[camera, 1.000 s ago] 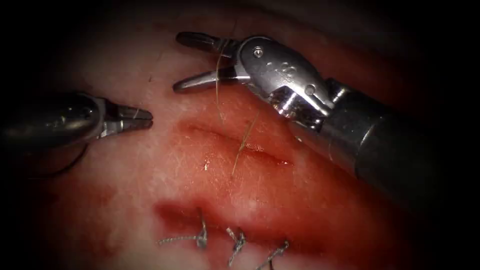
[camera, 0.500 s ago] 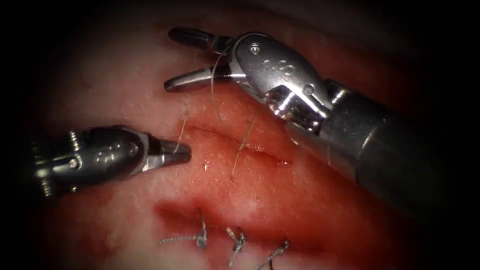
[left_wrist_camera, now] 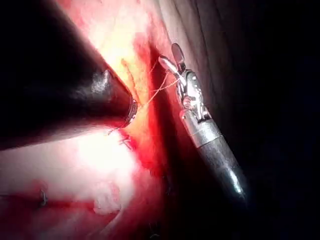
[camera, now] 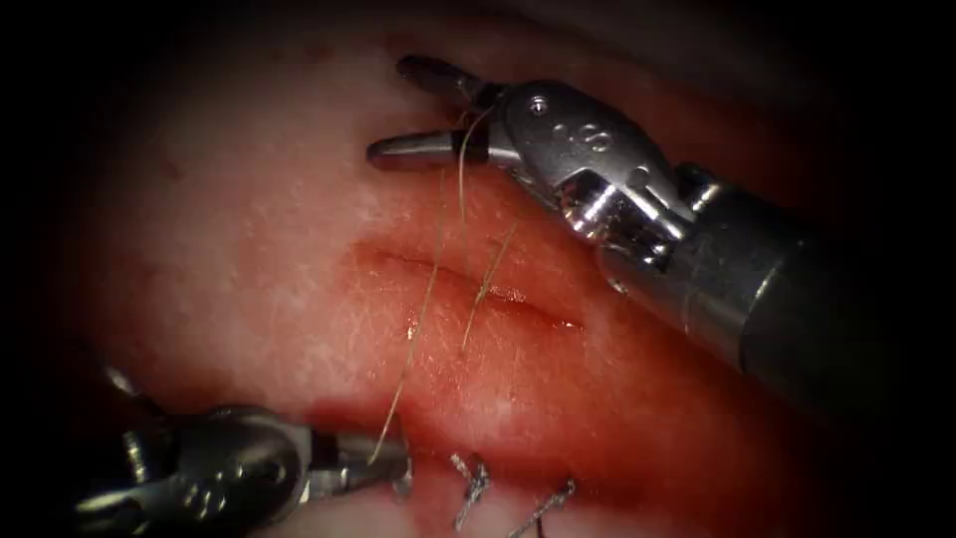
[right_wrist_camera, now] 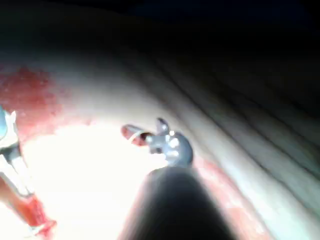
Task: Wound Closure
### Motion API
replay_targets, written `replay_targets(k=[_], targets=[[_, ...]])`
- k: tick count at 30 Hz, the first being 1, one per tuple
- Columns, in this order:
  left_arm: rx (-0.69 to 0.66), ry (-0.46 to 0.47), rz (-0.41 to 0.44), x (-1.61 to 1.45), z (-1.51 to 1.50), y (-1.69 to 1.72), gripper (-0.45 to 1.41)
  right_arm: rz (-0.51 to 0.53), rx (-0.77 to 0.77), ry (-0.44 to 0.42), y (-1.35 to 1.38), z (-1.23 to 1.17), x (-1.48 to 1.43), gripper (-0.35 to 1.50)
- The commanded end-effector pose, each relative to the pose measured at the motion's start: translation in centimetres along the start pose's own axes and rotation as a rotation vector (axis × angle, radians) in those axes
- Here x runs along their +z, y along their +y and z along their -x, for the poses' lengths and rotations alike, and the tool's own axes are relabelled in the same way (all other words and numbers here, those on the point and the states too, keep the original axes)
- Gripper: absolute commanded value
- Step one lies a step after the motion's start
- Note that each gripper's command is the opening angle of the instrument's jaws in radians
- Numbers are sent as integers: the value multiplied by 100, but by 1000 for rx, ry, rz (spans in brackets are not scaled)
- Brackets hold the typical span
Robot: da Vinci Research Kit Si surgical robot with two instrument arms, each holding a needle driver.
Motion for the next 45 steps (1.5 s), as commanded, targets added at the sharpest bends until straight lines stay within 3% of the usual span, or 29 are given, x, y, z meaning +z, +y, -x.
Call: replay_targets(k=[1, 5, 6, 8, 15, 24, 30, 31, 32, 34, 35, 36, 41, 45], targets=[[3, 0, 1, 6, -1, -1, -35, 13, 12, -5, 4, -1, 4, 128], [6, -2, 6, 1, 0, 5, -35, 45, 52, -59, 9, 17, -5, 125], [8, -4, 9, 0, 2, 3, -35, 70, 68, -86, 15, 35, -11, 125], [11, -4, 9, 0, 4, -2, -35, 92, 74, -89, 22, 47, -18, 125], [20, -9, 3, 3, 12, -18, -35, 224, 79, -77, 44, 51, -36, 125], [24, -14, -1, 4, 16, -25, -35, 225, 77, -75, 55, 64, -3, 123], [25, -14, -2, 0, 17, -27, -35, 234, 59, -146, 58, 85, 9, 113], [24, -15, -4, -1, 16, -28, -35, 238, 47, -171, 60, 90, 10, 101], [24, -15, -5, -3, 15, -29, -35, 244, 68, -183, 63, 93, 10, 73], [23, -16, -5, -5, 15, -30, -35, 243, 86, -197, 63, 93, 10, 56], [23, -16, -6, -7, 15, -31, -35, 220, 96, -207, 62, 92, 9, 21], [22, -17, -10, -10, 15, -34, -35, 204, 99, -211, 61, 91, 6, -35], [16, -20, -15, -15, 15, -51, -35, 141, 110, -225, 52, 84, -2, -35], [-25, -18, -11, -24, 15, -94, -35, 91, 110, -196, 39, 67, -14, -35]])
